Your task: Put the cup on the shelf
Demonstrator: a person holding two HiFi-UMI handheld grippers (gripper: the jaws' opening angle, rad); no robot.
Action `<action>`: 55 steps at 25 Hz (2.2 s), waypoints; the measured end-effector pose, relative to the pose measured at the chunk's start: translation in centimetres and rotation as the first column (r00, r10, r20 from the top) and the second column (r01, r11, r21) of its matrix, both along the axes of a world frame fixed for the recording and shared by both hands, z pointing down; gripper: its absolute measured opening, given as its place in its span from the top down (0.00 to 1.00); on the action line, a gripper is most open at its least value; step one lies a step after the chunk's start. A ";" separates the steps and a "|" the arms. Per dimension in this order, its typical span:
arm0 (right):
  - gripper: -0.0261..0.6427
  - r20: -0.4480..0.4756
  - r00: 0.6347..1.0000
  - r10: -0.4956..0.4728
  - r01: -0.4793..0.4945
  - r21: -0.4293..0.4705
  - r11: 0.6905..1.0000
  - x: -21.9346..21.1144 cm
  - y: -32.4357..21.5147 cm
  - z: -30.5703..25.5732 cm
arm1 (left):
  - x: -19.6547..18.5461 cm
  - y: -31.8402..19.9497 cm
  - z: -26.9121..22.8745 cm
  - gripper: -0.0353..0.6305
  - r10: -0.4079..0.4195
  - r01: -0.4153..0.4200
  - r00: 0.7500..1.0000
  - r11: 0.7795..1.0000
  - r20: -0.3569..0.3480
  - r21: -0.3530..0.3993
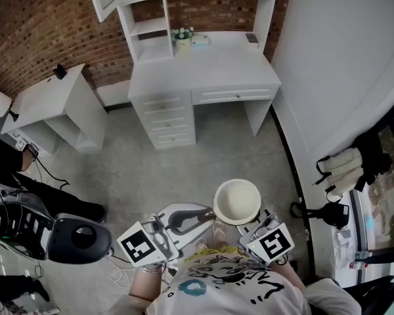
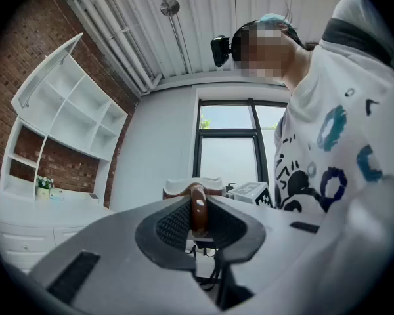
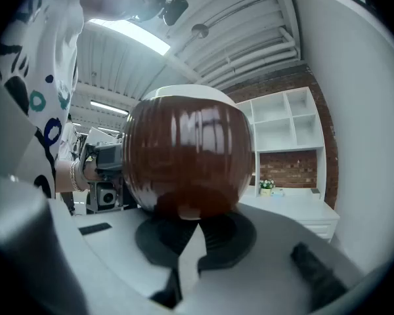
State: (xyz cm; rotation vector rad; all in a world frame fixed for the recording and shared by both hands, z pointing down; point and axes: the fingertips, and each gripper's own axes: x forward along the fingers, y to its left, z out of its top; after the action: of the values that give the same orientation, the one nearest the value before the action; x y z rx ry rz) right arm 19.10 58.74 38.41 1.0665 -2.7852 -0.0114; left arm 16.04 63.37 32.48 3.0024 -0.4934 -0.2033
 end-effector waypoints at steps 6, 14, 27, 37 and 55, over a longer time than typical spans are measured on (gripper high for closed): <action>0.92 0.037 0.999 -0.006 0.006 0.004 1.000 -1.9 0.8 0.0 | -1.6 0.9 0.2 0.85 -0.016 0.016 0.999 1.000 0.027 0.002; 0.92 0.063 0.998 -0.029 0.028 0.017 0.999 -1.9 1.2 -0.7 | -1.3 1.5 -0.1 0.85 -0.040 0.039 0.999 0.999 0.035 0.007; 0.92 0.052 0.998 -0.039 0.037 0.032 0.999 -1.0 -0.2 -1.3 | -0.3 0.2 -0.7 0.85 -0.052 0.051 0.998 0.998 0.039 0.023; 0.92 -0.003 1.000 -0.021 0.021 -0.022 1.000 -2.8 -0.5 0.3 | -2.5 -0.3 0.1 0.85 -0.053 0.052 0.998 0.999 0.045 0.016; 0.92 0.019 0.996 -0.086 0.086 0.005 0.996 -5.1 -3.8 0.4 | -4.4 -3.2 0.6 0.85 -0.113 0.113 0.993 0.994 0.038 -0.002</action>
State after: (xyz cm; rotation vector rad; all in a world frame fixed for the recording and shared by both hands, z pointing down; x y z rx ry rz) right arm 13.99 54.96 38.85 0.9519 -2.8474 -0.0174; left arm 11.65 60.12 33.10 2.9814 -0.6676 -0.1529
